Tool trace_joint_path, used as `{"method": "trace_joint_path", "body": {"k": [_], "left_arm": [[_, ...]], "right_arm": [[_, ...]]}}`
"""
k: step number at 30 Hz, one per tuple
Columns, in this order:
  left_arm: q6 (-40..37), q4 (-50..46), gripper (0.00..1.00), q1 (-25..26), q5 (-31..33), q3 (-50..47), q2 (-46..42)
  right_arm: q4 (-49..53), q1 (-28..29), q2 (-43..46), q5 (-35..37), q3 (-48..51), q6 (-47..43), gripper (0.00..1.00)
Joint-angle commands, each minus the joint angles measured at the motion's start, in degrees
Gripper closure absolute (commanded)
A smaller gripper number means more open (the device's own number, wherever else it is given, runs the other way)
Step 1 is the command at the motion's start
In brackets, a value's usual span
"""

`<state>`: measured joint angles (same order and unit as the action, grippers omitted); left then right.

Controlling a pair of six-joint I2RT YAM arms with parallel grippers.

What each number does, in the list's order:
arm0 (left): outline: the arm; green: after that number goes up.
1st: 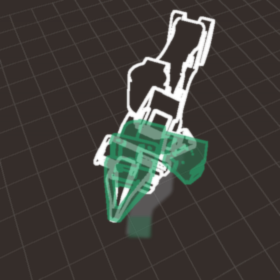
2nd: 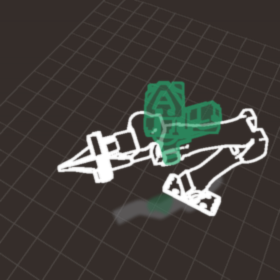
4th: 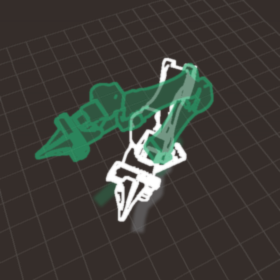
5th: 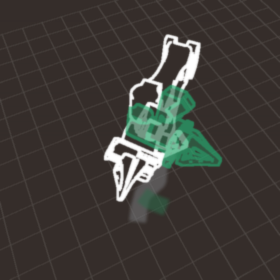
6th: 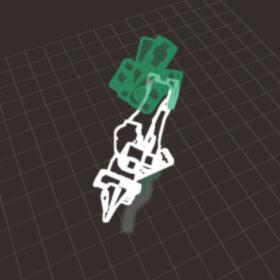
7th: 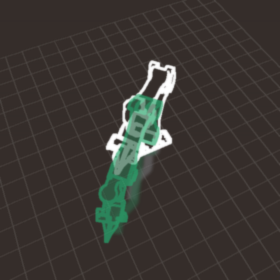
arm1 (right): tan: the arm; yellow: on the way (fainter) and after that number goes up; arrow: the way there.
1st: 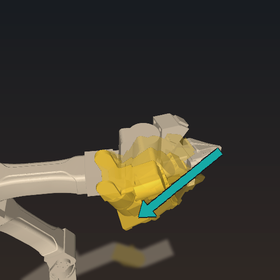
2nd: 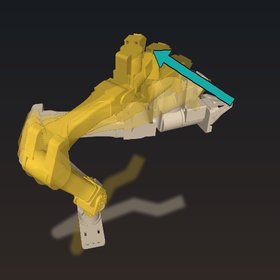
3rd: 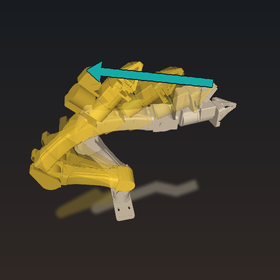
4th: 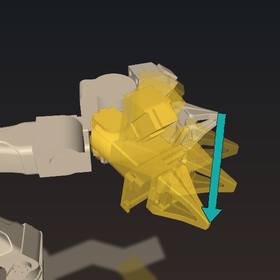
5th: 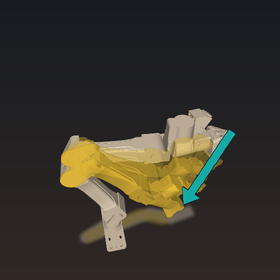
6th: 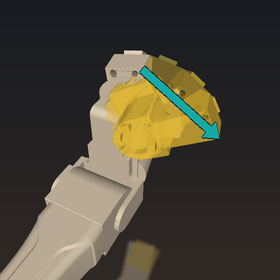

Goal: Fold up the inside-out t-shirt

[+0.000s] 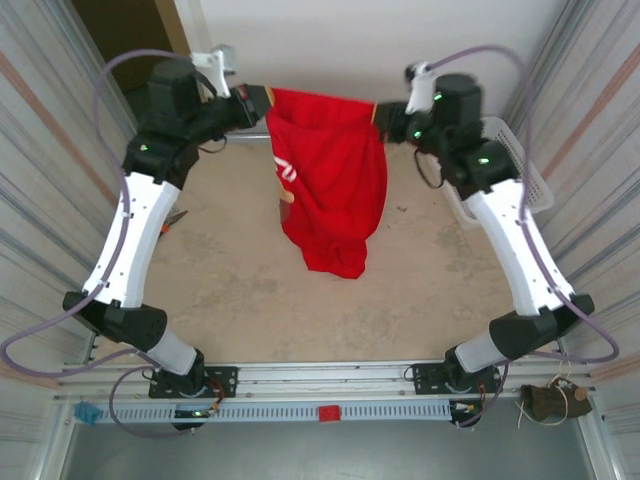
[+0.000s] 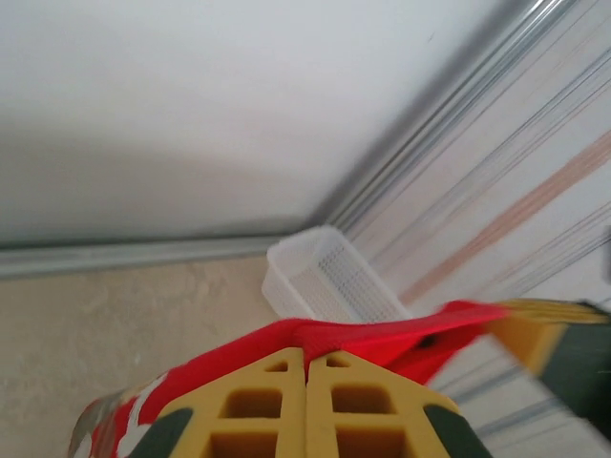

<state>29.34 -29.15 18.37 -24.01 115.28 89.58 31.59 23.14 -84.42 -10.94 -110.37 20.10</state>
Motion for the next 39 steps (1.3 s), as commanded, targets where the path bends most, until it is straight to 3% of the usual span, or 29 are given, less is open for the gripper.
{"method": "trace_joint_path", "body": {"k": [1,4,6,14,17,21,25,30,33,34,37,38,39], "left_arm": [[0.1,0.7,1.0,0.4,0.8,8.3,-2.3],[1.0,3.8,1.0,1.5,1.0,6.4,-5.0],[0.7,5.1,1.0,2.9,2.4,2.3,-7.1],[-1.7,5.3,1.0,9.1,6.3,-18.6,-9.7],[-2.8,3.9,1.0,11.4,7.3,-20.4,-7.7],[-4.9,0.7,1.0,13.9,7.6,-17.0,-4.7],[-5.5,-0.7,1.0,15.4,7.3,-13.6,-2.9],[-3.2,1.1,1.0,16.2,5.9,-11.3,-0.7],[-1.5,2.1,1.0,16.8,4.5,-9.1,3.0],[-1.2,2.2,1.0,17.1,4.2,-8.0,4.6],[-0.5,2.3,1.0,17.8,2.5,-4.1,11.1],[-0.2,2.2,0.95,17.8,1.7,-2.7,13.6],[-0.4,1.9,0.84,17.7,1.4,-1.3,15.6]], "right_arm": [[4.4,-0.2,6.2,-1.4,-8.8,-1.6,1.0],[4.1,-0.2,8.0,-2.3,-8.7,-0.3,1.0],[2.7,-0.2,9.4,-1.9,-3.6,0.6,1.0],[-7.0,-3.0,14.2,-1.1,31.6,6.2,1.0],[-10.5,-0.1,16.1,-5.3,38.4,8.7,0.86],[-10.9,12.0,18.6,-0.7,39.8,5.1,0.63],[-11.3,17.8,17.5,4.3,38.6,3.9,0.35],[-13.7,18.2,10.5,8.0,38.0,6.3,0.3],[-14.7,18.2,7.7,10.7,39.3,8.2,0.32],[-15.1,18.1,7.2,11.4,40.4,8.6,0.38],[-15.0,16.1,7.7,13.6,44.5,10.1,0.82],[-14.7,14.7,8.4,14.8,46.4,11.1,0.96],[-14.4,13.0,9.0,15.8,48.5,12.3,1.0]]}}
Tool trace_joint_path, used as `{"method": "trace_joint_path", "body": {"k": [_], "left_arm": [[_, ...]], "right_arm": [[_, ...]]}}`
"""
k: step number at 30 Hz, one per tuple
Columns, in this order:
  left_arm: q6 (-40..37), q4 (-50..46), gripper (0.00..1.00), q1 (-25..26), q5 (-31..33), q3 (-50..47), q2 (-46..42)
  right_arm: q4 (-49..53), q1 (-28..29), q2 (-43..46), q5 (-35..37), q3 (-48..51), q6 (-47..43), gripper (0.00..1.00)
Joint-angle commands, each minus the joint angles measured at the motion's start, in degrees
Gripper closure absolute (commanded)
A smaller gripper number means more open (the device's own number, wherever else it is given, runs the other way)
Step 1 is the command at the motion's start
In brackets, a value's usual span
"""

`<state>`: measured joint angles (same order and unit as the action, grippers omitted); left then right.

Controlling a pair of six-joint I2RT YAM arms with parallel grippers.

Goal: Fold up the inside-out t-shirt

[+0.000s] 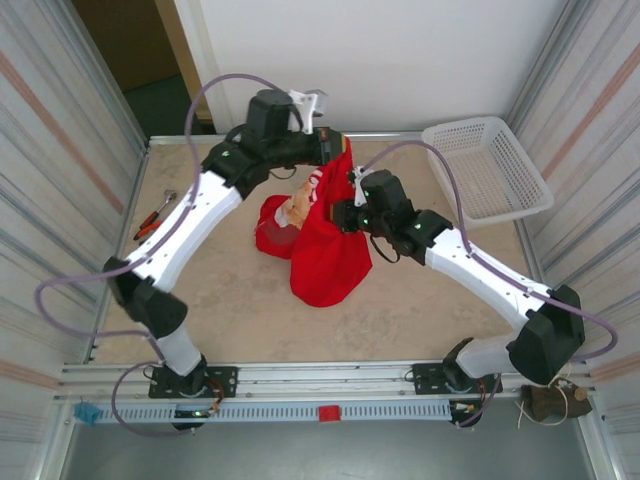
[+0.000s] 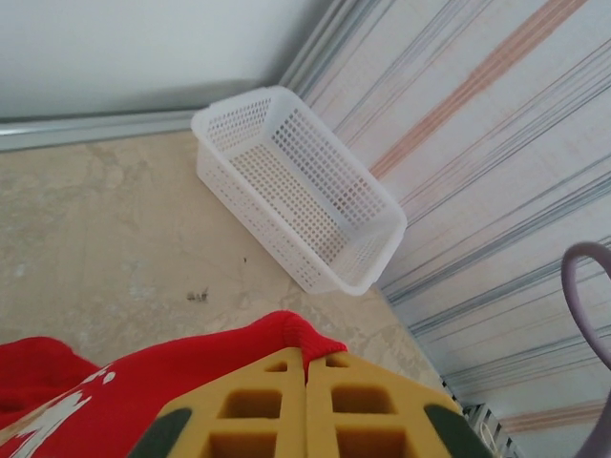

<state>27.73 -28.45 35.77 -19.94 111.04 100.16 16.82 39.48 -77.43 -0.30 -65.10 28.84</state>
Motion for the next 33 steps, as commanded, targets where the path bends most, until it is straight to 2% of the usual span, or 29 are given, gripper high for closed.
{"method": "trace_joint_path", "body": {"k": [1,2,3,4,5,6,7,8,14,17,22,28,30,31,32,33], "left_arm": [[0.7,0.5,0.69,0.4,-2.9,4.6,7.4],[-0.1,-0.5,0.56,0.3,-2.7,6.2,9.3],[-0.9,-1.3,0.49,0.1,-2.7,7.2,10.5],[-1.6,-2.0,0.44,-0.2,-2.4,7.5,11.2],[-2.1,-2.2,0.4,-0.5,-2.0,6.7,11.1],[-2.4,-2.0,0.38,-0.9,-1.7,5.2,10.4],[-2.6,-1.5,0.36,-1.3,-1.3,2.4,8.9],[-2.7,-0.8,0.35,-1.7,-0.9,-0.6,7.2],[-4.0,1.9,0.28,-2.5,4.9,-26.3,-7.5],[-5.0,4.5,0.27,-1.1,9.3,-35.9,-10.5],[-11.4,6.3,0.26,5.1,14.7,-37.0,-4.8],[-13.6,7.4,0.25,7.7,14.2,-34.7,3.6],[-13.6,8.5,0.26,7.7,14.3,-35.3,4.8],[-13.6,8.9,0.28,7.7,14.5,-35.4,5.2],[-13.4,9.0,0.32,7.7,15.3,-35.4,5.8],[-13.2,9.1,0.42,7.7,16.2,-35.4,6.1]], "right_arm": [[0.6,-5.7,2.9,5.6,6.0,5.1,1.0],[0.6,-8.4,3.7,5.5,8.8,6.7,1.0],[0.4,-11.0,3.9,4.5,11.3,7.9,1.0],[0.2,-13.9,4.0,3.1,13.8,9.1,0.89],[0.6,-16.3,4.1,2.6,15.6,10.0,0.64],[1.4,-17.6,4.3,2.6,16.6,10.4,0.51],[2.4,-18.6,4.9,3.1,17.4,10.8,0.43],[3.1,-19.0,5.8,3.3,18.0,10.9,0.4],[4.1,-17.5,13.6,1.8,19.3,9.3,0.39],[1.1,-17.2,10.9,-1.9,18.8,8.2,0.38],[-3.4,-16.5,0.5,-4.3,17.2,8.5,0.36],[-7.3,-16.9,-10.0,-5.5,15.3,9.8,0.38],[-7.8,-16.9,-12.0,-5.7,15.3,10.0,0.44],[-8.0,-16.9,-12.5,-5.9,15.4,10.0,0.51],[-8.2,-17.0,-13.1,-6.0,15.6,9.8,0.61],[-8.2,-17.0,-13.0,-6.0,16.0,9.8,0.75]]}}
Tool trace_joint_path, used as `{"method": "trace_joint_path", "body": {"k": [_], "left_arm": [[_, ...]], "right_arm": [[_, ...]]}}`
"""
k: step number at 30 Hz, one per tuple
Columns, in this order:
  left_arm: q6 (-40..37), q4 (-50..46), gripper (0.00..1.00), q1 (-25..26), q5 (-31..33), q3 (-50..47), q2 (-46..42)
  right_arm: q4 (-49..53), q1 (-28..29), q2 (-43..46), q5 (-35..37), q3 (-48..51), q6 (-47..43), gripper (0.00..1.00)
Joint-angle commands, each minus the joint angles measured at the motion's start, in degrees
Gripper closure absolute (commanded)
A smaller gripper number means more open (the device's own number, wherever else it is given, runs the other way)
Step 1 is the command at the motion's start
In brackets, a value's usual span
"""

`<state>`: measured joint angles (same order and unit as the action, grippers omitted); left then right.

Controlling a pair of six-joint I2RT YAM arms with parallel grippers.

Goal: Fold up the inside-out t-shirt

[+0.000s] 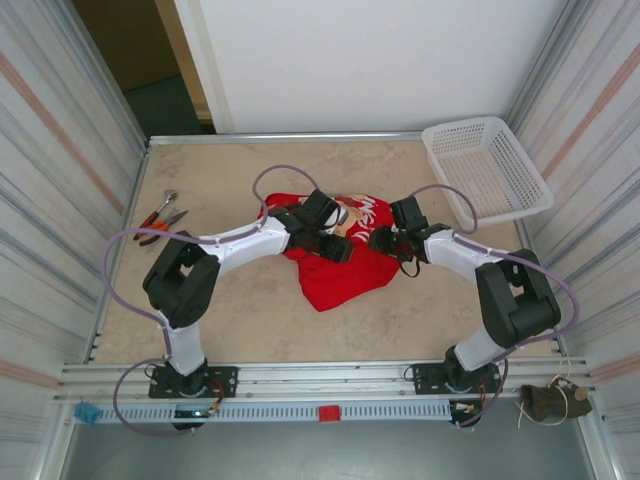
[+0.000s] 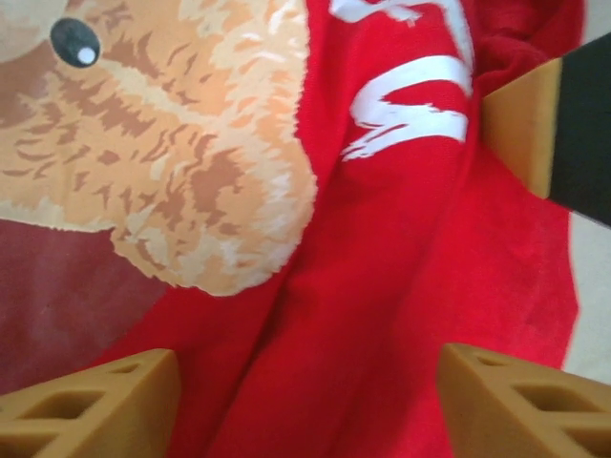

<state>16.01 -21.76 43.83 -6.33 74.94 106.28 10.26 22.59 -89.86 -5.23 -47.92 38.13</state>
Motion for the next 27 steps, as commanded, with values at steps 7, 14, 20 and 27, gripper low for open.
{"method": "trace_joint_path", "body": {"k": [7,14,20,27], "left_arm": [[1.0,2.4,1.0,-3.6,4.0,1.8,-3.4],[2.9,-0.1,1.0,-10.2,-0.7,5.4,-7.7],[0.4,-2.2,1.0,-15.0,-3.2,11.5,-2.6],[-4.0,-8.4,0.71,-17.1,-2.9,23.5,6.0]], "right_arm": [[0.3,0.1,7.0,-1.1,3.5,0.7,1.0],[5.8,5.4,17.6,0.3,9.6,2.8,1.0],[5.0,13.8,21.6,2.8,14.8,9.6,1.0],[11.4,16.3,20.0,7.7,6.5,5.2,0.52]]}}
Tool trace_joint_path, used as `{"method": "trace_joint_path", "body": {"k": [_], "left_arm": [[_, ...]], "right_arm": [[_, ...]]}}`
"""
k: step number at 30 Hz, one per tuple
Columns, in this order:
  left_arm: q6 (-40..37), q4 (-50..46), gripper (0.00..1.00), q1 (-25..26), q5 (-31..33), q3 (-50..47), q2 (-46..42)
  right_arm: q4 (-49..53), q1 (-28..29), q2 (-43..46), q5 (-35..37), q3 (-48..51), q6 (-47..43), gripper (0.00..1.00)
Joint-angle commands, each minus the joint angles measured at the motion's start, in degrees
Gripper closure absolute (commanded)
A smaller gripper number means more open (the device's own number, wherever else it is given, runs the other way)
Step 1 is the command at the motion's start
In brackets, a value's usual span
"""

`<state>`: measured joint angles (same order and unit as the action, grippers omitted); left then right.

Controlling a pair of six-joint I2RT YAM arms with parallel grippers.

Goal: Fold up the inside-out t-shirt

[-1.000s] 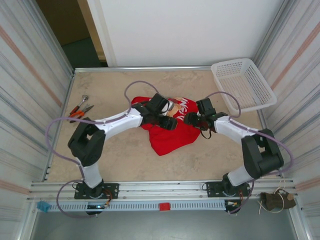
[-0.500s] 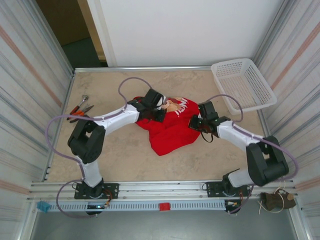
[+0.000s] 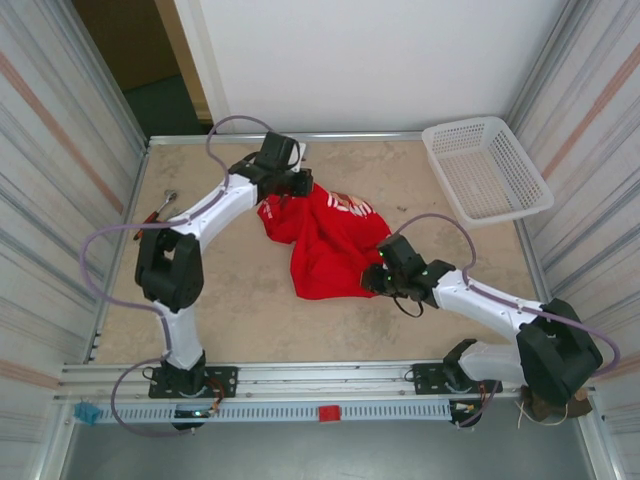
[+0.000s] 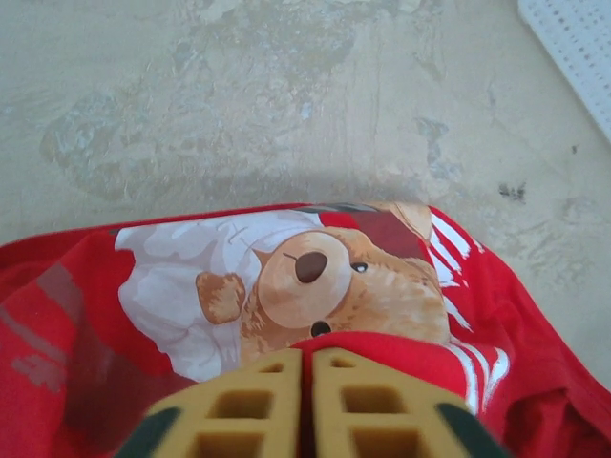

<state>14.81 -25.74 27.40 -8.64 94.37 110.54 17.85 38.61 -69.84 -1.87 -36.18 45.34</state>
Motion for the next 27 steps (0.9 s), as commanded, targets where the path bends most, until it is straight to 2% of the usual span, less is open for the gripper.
{"method": "trace_joint_path", "body": {"k": [1,2,4,7,13,19,21,22,23,25,27], "left_arm": [[-2.8,-5.0,0.59,-0.7,-0.5,4.7,1.8],[-2.6,-5.0,0.5,-0.7,-0.5,4.4,1.2],[-1.5,-3.7,0.39,-0.7,-0.4,2.1,-1.2],[0.7,-1.5,0.36,-0.7,-0.4,-3.5,-5.8],[5.2,-1.2,0.32,-0.7,2.1,-14.0,-16.1],[9.1,1.0,0.29,-0.9,2.1,-22.5,-25.2],[10.2,1.8,0.29,-0.8,1.4,-24.3,-27.1],[10.7,2.1,0.29,-0.9,0.9,-25.0,-27.9],[11.1,2.5,0.29,-0.9,0.4,-25.5,-28.5],[11.6,2.9,0.29,-0.8,-0.5,-26.4,-29.4],[11.3,3.0,0.29,-0.5,-0.8,-27.0,-30.0]], "right_arm": [[5.2,0.1,-0.7,5.5,-7.4,-4.1,0.5],[6.2,0.0,-1.9,6.4,-9.9,-6.1,0.47],[7.3,-0.3,-5.0,7.0,-14.3,-10.2,0.42],[7.7,-0.3,-12.0,7.4,-21.0,-16.6,0.36],[10.2,1.8,-25.3,5.8,-31.4,-25.9,0.32],[11.1,2.8,-33.2,11.5,-35.5,-27.5,0.32],[11.4,1.7,-35.5,12.6,-37.6,-27.0,0.39],[11.6,0.9,-36.7,12.4,-38.8,-26.9,0.48],[11.6,0.1,-37.4,11.9,-39.9,-26.9,0.62],[12.3,-1.6,-38.0,9.2,-41.5,-26.9,1.0],[12.8,-3.2,-36.2,4.2,-42.3,-27.1,1.0]]}}
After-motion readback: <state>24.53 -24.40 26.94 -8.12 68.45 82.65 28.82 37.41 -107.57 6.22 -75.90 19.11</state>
